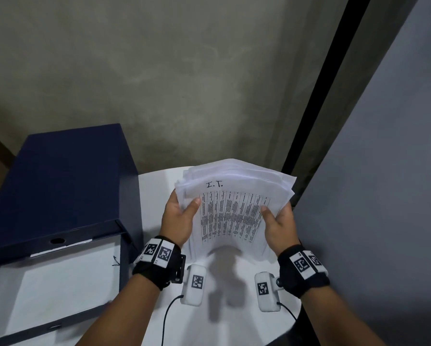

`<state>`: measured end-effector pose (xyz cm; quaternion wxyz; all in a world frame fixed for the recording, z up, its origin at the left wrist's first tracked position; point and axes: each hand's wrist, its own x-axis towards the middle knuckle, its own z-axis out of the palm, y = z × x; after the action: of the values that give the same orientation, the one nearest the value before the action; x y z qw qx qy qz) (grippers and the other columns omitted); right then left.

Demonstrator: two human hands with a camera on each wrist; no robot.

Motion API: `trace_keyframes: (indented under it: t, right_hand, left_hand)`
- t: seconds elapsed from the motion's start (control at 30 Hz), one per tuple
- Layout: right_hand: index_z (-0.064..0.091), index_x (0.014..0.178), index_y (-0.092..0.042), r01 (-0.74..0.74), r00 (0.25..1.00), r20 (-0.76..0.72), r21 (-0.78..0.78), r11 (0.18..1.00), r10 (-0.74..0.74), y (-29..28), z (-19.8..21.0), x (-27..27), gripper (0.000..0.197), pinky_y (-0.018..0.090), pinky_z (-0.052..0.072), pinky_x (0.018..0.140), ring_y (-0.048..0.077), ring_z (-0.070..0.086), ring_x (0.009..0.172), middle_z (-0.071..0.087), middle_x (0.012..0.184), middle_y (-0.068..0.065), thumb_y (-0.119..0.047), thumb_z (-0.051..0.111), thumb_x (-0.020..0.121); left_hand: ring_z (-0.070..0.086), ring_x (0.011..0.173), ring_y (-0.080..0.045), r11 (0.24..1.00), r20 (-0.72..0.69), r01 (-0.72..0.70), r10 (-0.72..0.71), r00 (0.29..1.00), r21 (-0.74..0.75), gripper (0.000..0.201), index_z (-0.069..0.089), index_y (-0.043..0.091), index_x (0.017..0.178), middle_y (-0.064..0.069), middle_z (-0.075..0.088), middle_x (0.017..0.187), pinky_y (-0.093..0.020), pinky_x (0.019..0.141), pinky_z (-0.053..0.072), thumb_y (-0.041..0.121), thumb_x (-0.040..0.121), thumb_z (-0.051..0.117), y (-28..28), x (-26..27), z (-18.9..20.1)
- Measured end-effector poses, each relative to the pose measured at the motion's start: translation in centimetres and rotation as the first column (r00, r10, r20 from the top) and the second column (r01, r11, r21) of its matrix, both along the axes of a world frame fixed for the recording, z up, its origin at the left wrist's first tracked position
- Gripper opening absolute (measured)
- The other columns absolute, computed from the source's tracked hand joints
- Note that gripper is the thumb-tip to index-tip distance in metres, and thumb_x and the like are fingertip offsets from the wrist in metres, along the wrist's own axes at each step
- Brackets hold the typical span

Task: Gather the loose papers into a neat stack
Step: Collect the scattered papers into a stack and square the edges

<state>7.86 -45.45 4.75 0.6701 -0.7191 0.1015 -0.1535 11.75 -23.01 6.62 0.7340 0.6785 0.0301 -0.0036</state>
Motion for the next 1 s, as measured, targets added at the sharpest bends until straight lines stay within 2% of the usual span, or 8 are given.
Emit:
trace_keyframes:
  t: [0.13,0.3,0.43,0.53,0.67,0.77,0.9,1.0]
  right_hand:
    - [0.048,0.113,-0.038,-0.007,0.999,0.039,-0.024,1.000,0.008,0.0,0.5,-0.8,0.052,0.033,0.053,0.088,0.005,0.066,0.098,0.065,0.107,-0.006,0.004,0.064,0.087]
    - [0.054,0.111,-0.025,0.070,0.983,0.167,0.046,0.997,-0.076,0.3,2.7,-0.7,0.037,0.038,0.057,0.084,0.014,0.068,0.094,0.067,0.100,-0.008,-0.016,0.075,0.082]
    - [0.062,0.099,-0.029,0.112,0.972,0.204,0.027,0.993,-0.115,0.7,3.9,-0.2,0.021,0.044,0.057,0.081,0.028,0.068,0.092,0.067,0.098,0.000,-0.035,0.074,0.083]
    - [0.065,0.089,-0.028,0.165,0.964,0.211,0.009,0.986,-0.163,0.8,3.9,0.0,0.003,0.038,0.056,0.078,0.014,0.067,0.084,0.068,0.088,-0.008,-0.030,0.067,0.089]
    - [0.064,0.096,-0.025,0.139,0.961,0.245,-0.015,0.990,-0.131,0.5,3.7,0.0,0.013,0.024,0.051,0.080,0.005,0.063,0.088,0.067,0.090,-0.013,-0.020,0.052,0.096]
    - [0.063,0.096,-0.019,0.099,0.958,0.268,0.030,0.995,-0.104,0.4,4.0,0.0,0.014,0.026,0.052,0.076,0.011,0.063,0.087,0.067,0.091,-0.009,-0.019,0.050,0.091]
    - [0.064,0.084,-0.022,0.182,0.953,0.247,0.009,0.983,-0.178,0.8,4.4,0.5,0.023,0.035,0.051,0.077,0.012,0.062,0.081,0.066,0.082,-0.009,-0.044,0.059,0.085]
    - [0.065,0.079,-0.019,0.210,0.949,0.234,0.027,0.977,-0.211,1.1,4.4,0.7,0.017,0.033,0.051,0.076,0.010,0.062,0.078,0.068,0.076,-0.011,-0.032,0.058,0.086]
  left_hand:
    - [0.064,0.108,-0.034,0.993,-0.015,0.002,-0.004,1.000,-0.118,0.052,0.053,0.013,0.119,-0.015,0.068,0.115,-0.058,0.099,0.046,0.017,0.073,0.077,0.9,-0.3,-0.3]
    - [0.059,0.110,-0.045,0.992,0.080,0.025,-0.015,0.997,-0.122,0.053,0.055,0.016,0.112,-0.025,0.062,0.117,-0.063,0.098,0.044,0.033,0.069,0.082,0.9,-0.5,1.1]
    - [0.063,0.097,-0.024,0.991,0.104,-0.070,0.082,0.991,-0.117,0.044,0.060,0.022,0.101,-0.006,0.065,0.103,-0.054,0.100,0.046,0.048,0.069,0.078,-0.1,-0.2,2.3]
    - [0.064,0.098,-0.025,0.983,0.073,-0.151,0.159,0.985,-0.100,0.043,0.063,0.027,0.091,0.000,0.067,0.097,-0.054,0.099,0.047,0.061,0.068,0.074,-0.4,0.2,2.6]
    - [0.066,0.093,-0.030,0.978,0.083,-0.190,0.197,0.977,-0.084,0.042,0.065,0.024,0.085,0.003,0.070,0.091,-0.056,0.094,0.049,0.064,0.073,0.066,-0.6,0.4,2.5]
    - [0.063,0.085,-0.014,0.981,0.107,-0.157,0.170,0.980,-0.117,0.035,0.064,0.023,0.082,0.010,0.068,0.088,-0.043,0.089,0.052,0.058,0.075,0.066,-0.7,0.4,2.6]
    - [0.058,0.076,0.000,0.974,0.163,-0.191,0.209,0.964,-0.123,0.031,0.064,0.015,0.080,0.015,0.065,0.081,-0.012,0.075,0.045,0.045,0.079,0.070,-1.1,0.1,3.2]
    - [0.057,0.070,0.004,0.968,0.138,-0.239,0.248,0.959,-0.081,0.025,0.063,0.011,0.076,0.019,0.065,0.074,-0.012,0.072,0.043,0.034,0.083,0.070,-1.4,0.3,3.3]
